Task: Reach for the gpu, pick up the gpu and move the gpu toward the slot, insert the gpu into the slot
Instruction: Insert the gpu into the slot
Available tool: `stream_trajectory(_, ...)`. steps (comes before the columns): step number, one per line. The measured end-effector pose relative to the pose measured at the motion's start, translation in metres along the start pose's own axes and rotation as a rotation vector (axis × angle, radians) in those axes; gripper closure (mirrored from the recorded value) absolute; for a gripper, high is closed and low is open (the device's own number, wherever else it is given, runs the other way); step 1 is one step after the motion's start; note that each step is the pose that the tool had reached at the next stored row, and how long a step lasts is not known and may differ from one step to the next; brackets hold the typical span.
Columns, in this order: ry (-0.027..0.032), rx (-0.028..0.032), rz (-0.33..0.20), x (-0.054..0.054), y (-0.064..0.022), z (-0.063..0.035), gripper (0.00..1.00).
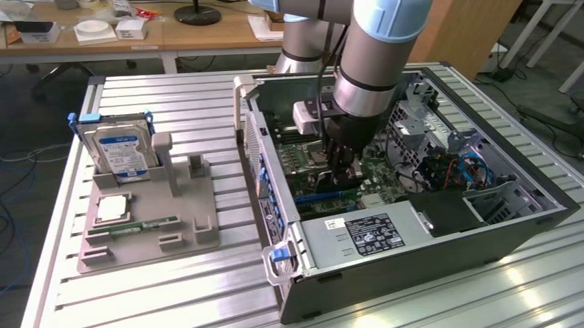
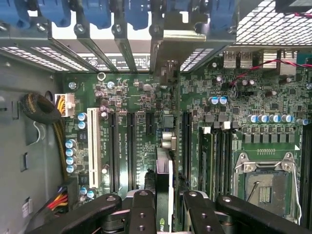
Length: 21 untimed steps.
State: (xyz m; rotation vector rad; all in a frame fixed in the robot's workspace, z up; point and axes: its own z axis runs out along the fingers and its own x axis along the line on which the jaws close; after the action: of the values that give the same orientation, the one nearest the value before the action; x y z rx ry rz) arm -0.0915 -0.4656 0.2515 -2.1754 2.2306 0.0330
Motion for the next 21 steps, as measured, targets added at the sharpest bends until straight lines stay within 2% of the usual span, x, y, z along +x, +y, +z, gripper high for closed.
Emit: stream_trajectory(21,0.0001,0.0,0.0,-0.0014,0.0059,0.0053,0.73)
